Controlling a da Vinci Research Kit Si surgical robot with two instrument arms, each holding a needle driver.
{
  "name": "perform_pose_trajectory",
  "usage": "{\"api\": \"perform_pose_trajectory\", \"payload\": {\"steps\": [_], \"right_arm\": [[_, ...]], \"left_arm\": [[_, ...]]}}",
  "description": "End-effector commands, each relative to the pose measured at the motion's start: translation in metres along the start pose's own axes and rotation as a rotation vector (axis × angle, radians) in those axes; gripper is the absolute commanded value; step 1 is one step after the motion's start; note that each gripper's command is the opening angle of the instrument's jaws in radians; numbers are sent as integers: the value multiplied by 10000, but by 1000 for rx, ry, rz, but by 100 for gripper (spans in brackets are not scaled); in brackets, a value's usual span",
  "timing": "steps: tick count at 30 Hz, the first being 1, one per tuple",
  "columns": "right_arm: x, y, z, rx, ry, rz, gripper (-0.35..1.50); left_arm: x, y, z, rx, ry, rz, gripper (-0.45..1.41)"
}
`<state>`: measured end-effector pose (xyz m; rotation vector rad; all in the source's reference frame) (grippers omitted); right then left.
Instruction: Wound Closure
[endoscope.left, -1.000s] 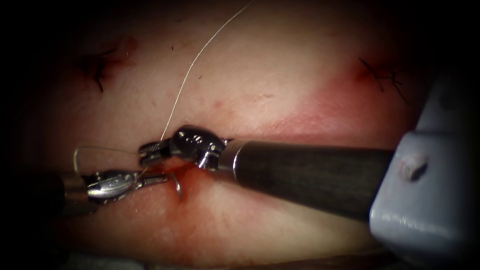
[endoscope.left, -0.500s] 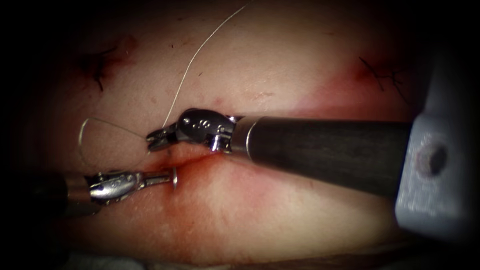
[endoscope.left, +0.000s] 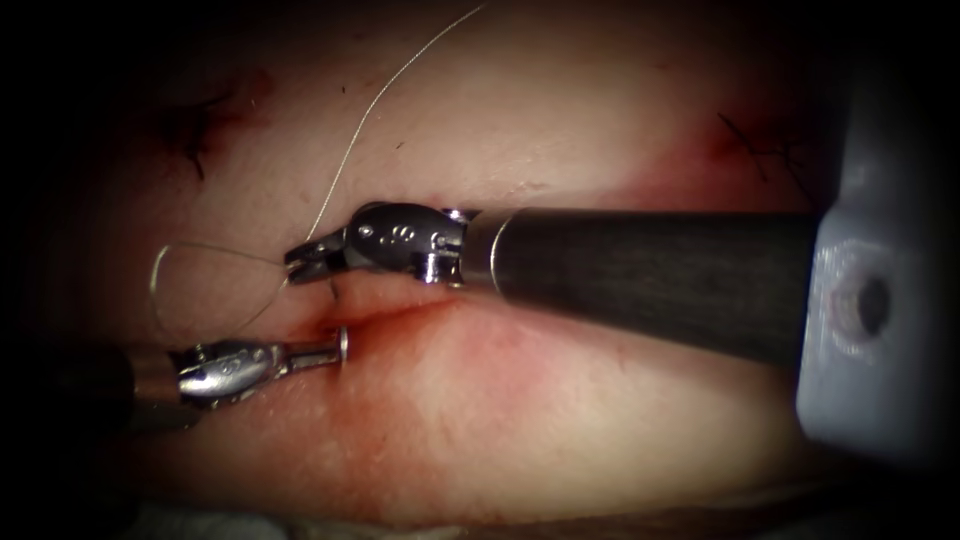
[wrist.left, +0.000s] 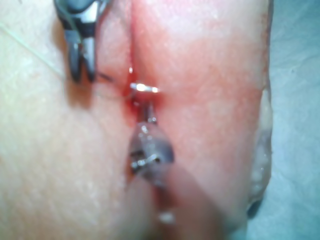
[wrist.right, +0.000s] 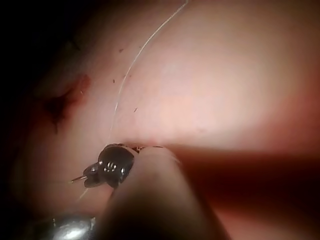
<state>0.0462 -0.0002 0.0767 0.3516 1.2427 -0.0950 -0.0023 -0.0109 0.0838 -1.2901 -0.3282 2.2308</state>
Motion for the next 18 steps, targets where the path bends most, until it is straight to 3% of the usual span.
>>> {"api": "perform_pose_trajectory", "payload": {"steps": [1,15,18], "right_arm": [[0,3,5,4,-7,-15,-35],[4,3,6,29,-7,-42,-35],[-1,-3,9,49,47,111,-35]], "left_arm": [[-6,5,7,-4,0,-2,4],[-6,5,7,-4,0,-2,4],[-6,5,7,-5,0,-2,4]]}}
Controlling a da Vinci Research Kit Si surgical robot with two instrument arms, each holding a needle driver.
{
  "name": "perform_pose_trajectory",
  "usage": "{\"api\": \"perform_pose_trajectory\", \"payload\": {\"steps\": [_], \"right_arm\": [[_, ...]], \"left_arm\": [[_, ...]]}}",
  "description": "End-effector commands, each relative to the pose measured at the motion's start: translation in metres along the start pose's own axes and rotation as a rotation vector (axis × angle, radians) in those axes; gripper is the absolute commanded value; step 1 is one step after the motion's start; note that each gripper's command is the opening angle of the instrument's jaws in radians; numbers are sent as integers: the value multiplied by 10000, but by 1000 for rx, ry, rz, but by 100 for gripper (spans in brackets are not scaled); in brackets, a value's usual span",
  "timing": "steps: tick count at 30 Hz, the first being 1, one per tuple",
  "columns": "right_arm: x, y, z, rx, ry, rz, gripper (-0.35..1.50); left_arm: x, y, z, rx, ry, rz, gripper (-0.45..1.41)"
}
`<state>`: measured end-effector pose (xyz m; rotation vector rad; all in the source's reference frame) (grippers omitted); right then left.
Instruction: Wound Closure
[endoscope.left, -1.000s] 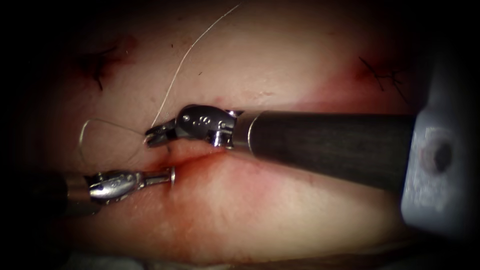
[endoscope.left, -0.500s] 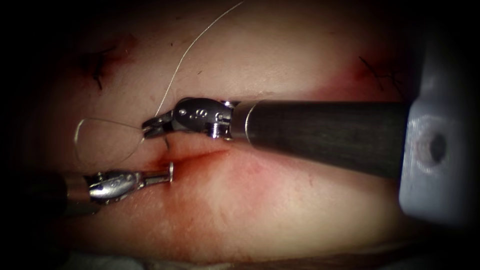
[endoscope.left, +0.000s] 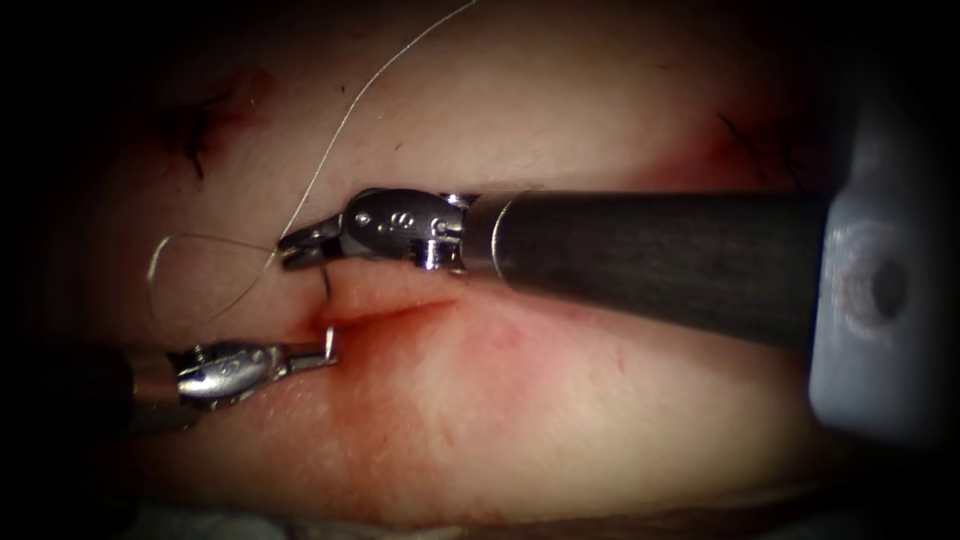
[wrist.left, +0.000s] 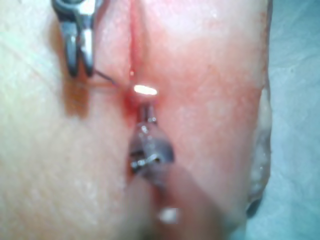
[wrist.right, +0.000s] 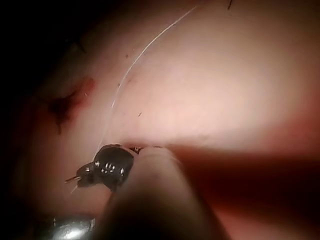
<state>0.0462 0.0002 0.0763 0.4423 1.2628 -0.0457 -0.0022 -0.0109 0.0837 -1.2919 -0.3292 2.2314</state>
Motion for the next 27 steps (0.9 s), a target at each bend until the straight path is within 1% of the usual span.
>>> {"api": "perform_pose_trajectory", "payload": {"steps": [1,3,4,5,6,9,10,11,12,13,16,18,22,23,24,25,26,27], "right_arm": [[-13,-10,15,20,28,122,-35],[-19,-15,20,25,25,197,-35],[-26,-22,25,39,24,281,-35],[-30,-25,27,47,22,312,-35],[-39,-34,31,66,33,400,-35],[-43,-38,31,75,35,471,-35],[-45,-43,30,90,41,544,-35],[-45,-44,29,97,40,572,-35],[-46,-49,26,110,39,640,-35],[-46,-49,26,110,39,640,-35],[-48,-59,19,141,17,722,-35],[-49,-64,16,147,12,725,-35],[-49,-64,15,148,12,725,-35],[-49,-60,13,103,17,728,19],[-49,-60,13,103,17,728,19],[-49,-58,12,84,20,730,52],[-50,-54,8,30,26,722,103],[-50,-52,5,8,28,701,115]], "left_arm": [[-6,5,8,-3,0,-3,4],[-6,4,8,-3,0,-3,4],[-6,4,8,-3,0,-3,4],[-6,4,8,-3,0,-3,4],[-6,4,8,-3,-3,-3,4],[-6,3,8,-3,-3,-3,4],[-6,3,9,-3,-3,-3,4],[-5,3,9,-3,-3,-3,4],[-5,3,10,-2,-3,-3,4],[-5,3,10,-2,-3,-3,4],[-4,3,11,-1,-3,-4,4],[-4,3,12,0,-3,-4,4],[-4,2,12,0,-3,-4,4],[-4,3,12,0,-3,-5,2],[-4,3,12,0,-3,-5,2],[-4,4,11,0,-3,-4,2],[-5,5,10,-1,-3,-10,2],[-6,6,9,-2,-3,-4,0]]}}
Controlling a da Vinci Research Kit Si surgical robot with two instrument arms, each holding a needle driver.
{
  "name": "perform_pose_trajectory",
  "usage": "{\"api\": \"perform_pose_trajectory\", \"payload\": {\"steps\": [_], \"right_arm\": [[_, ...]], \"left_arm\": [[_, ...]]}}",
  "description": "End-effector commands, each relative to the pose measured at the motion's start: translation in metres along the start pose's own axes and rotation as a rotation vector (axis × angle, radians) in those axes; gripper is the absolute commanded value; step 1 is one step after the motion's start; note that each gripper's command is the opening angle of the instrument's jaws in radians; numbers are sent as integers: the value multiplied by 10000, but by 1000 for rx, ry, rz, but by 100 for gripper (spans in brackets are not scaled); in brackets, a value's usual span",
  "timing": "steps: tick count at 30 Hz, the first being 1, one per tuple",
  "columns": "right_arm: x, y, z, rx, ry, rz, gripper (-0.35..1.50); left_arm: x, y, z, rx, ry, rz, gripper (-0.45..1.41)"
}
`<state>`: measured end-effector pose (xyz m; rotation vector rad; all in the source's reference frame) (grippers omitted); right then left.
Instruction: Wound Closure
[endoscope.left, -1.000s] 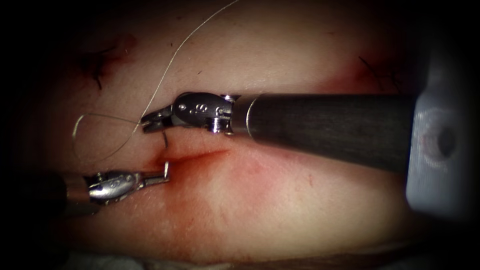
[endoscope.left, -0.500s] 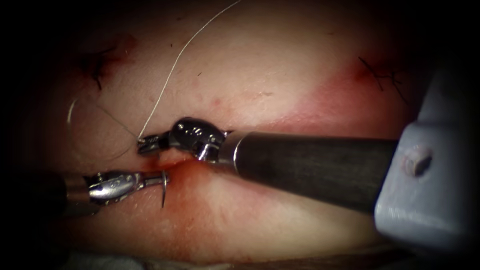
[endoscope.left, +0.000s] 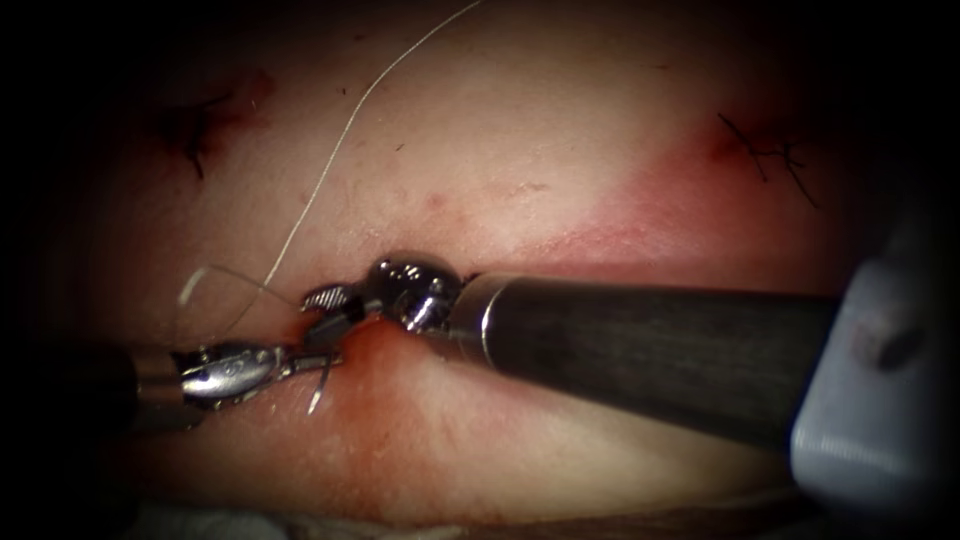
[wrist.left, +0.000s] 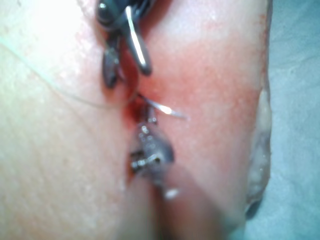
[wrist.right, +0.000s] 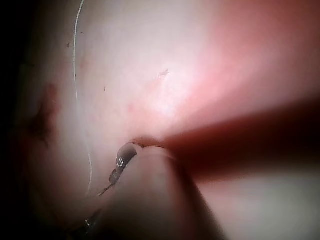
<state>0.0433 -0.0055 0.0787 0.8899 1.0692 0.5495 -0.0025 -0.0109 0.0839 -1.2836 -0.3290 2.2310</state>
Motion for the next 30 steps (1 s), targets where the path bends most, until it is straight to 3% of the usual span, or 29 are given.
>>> {"api": "perform_pose_trajectory", "payload": {"steps": [1,2,6,8,11,13,20,24,28,30], "right_arm": [[-2,8,3,-26,14,-49,123],[2,13,-5,-41,20,-89,131],[8,19,-33,-61,30,-73,131],[19,14,-67,-84,48,-43,131],[24,10,-82,-103,60,-28,131],[32,-2,-105,-153,83,-27,131],[28,-16,-107,-151,120,-62,131],[24,-19,-104,-139,155,-73,128],[22,-19,-103,-132,158,-81,128],[18,-20,-101,-130,155,-84,126]], "left_arm": [[-7,8,5,-6,1,12,0],[-8,11,3,-8,0,42,-1],[-11,20,-2,-8,26,113,-1],[-14,26,-7,-7,66,184,0],[-14,28,-9,-2,83,213,2],[-13,28,-7,51,144,306,10],[-8,38,9,133,187,534,41],[-5,44,17,198,158,686,61],[-7,44,19,234,135,756,62],[-8,43,17,264,117,778,54]]}}
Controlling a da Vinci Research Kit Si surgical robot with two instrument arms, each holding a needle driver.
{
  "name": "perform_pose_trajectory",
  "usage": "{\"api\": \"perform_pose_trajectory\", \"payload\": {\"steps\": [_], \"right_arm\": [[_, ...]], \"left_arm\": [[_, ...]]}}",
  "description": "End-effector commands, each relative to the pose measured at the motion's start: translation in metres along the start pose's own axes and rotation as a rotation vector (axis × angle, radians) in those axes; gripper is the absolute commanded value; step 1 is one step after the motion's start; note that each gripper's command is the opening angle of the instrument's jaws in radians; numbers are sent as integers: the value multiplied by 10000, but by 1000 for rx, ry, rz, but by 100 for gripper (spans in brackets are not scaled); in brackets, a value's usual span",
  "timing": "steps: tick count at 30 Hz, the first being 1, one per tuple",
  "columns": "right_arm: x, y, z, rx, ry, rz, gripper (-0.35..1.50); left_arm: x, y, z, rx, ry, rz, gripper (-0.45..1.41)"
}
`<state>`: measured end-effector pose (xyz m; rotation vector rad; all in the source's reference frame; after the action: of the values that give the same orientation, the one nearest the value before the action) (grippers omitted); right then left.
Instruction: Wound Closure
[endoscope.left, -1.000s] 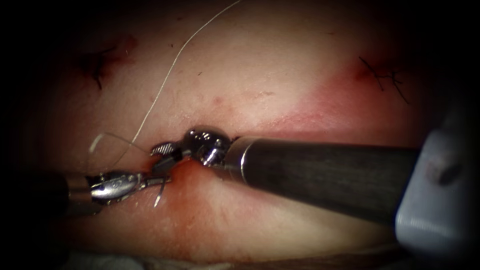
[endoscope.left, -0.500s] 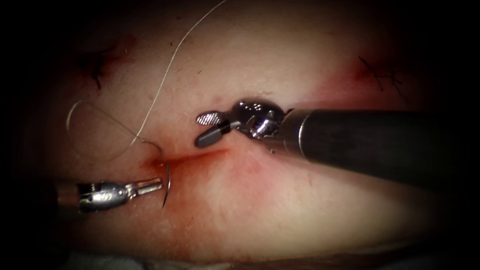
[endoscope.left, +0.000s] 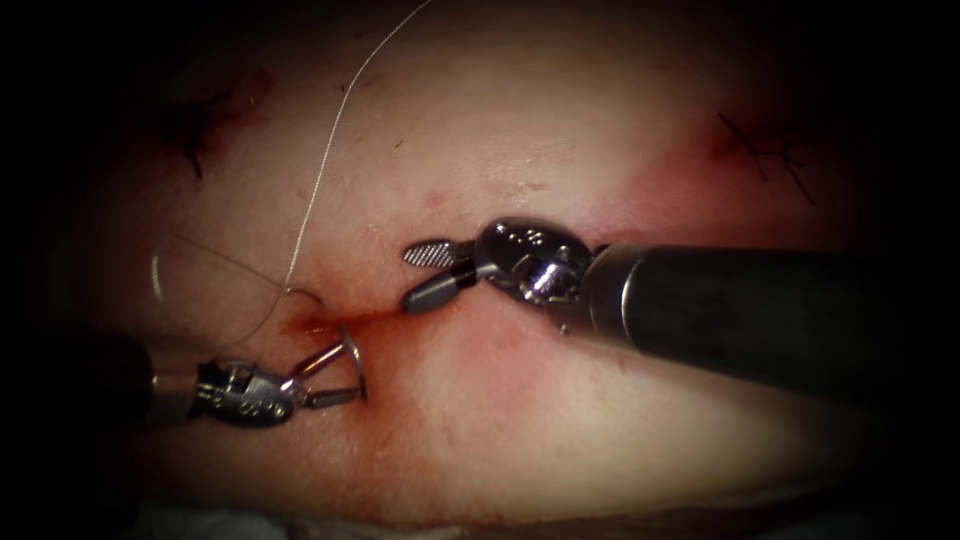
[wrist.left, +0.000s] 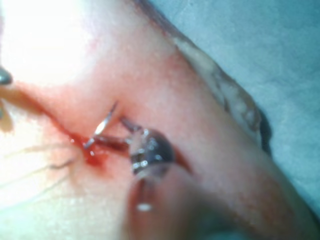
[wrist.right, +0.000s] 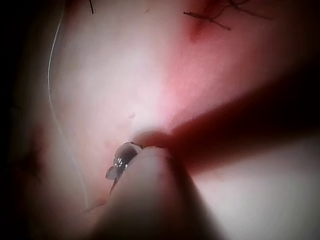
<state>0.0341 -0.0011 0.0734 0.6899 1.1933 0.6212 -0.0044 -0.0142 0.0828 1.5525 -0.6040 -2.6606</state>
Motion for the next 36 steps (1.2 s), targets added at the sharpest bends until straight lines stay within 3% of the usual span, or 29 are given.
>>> {"api": "perform_pose_trajectory", "payload": {"steps": [1,9,19,21,24,26,36], "right_arm": [[-11,-1,10,10,-5,-3,126],[-22,-6,13,38,-16,-13,120],[-23,-6,13,54,-16,-14,113],[-23,-6,13,54,-17,-14,113],[-23,-6,13,64,-16,-14,111],[-24,-6,14,71,-18,-15,110],[-26,-8,16,82,-21,-18,106]], "left_arm": [[-5,6,4,22,-30,-13,47],[-15,0,-11,82,-95,-31,29],[2,6,-12,104,-64,-27,25],[7,5,-12,109,-51,-19,29],[13,2,-11,118,-40,-2,59],[13,2,-11,127,-33,3,68],[21,1,-3,137,-13,35,79]]}}
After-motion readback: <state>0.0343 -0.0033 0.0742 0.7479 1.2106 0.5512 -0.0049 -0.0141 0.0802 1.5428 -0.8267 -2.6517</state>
